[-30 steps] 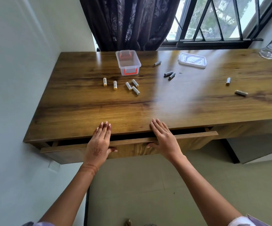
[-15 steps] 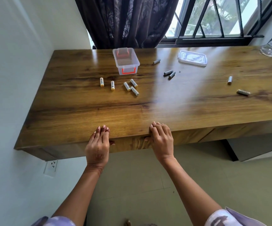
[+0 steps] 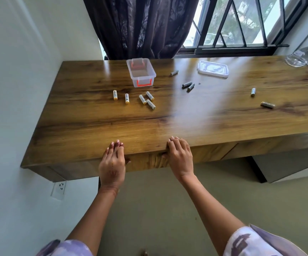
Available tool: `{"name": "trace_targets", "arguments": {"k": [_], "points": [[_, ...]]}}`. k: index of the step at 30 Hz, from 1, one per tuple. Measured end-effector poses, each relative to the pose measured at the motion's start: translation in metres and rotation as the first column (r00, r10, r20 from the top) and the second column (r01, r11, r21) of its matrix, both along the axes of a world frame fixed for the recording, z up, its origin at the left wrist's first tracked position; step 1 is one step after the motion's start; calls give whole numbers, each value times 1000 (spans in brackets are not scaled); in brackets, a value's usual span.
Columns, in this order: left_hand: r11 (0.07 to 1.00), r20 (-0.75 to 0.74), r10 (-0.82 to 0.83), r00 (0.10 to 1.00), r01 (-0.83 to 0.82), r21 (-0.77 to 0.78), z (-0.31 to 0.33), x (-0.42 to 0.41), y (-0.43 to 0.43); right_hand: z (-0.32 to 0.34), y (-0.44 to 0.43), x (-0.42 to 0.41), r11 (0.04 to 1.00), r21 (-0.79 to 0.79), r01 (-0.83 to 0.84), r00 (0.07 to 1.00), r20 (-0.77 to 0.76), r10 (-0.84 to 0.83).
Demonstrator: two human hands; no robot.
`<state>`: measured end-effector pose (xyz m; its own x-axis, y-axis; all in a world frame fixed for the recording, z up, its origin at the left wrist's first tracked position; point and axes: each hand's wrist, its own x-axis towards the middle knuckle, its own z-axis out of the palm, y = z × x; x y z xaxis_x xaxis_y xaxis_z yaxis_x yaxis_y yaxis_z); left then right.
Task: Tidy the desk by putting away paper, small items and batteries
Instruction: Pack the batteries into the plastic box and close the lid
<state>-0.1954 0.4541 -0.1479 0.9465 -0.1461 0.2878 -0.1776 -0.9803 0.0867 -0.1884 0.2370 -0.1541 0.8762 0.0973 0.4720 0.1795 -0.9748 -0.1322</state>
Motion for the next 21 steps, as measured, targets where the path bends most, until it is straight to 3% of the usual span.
{"name": "trace_targets", "arguments": {"k": [4, 10, 17, 21], "points": [[999, -99, -41, 994, 41, -4, 9, -11, -1, 7, 3, -10, 999, 41, 16, 999, -33, -15], [994, -133, -95, 987, 100, 36, 29, 0, -12, 32, 3, -12, 984, 168, 67, 996, -63, -57], [984, -13, -79, 997, 75, -163, 56, 47, -31, 70, 4, 36, 949, 305, 83, 997, -33, -76], [976, -80, -21, 997, 3, -217, 59, 86, -36, 86, 8, 84, 914, 397, 88, 992, -114, -46]]}}
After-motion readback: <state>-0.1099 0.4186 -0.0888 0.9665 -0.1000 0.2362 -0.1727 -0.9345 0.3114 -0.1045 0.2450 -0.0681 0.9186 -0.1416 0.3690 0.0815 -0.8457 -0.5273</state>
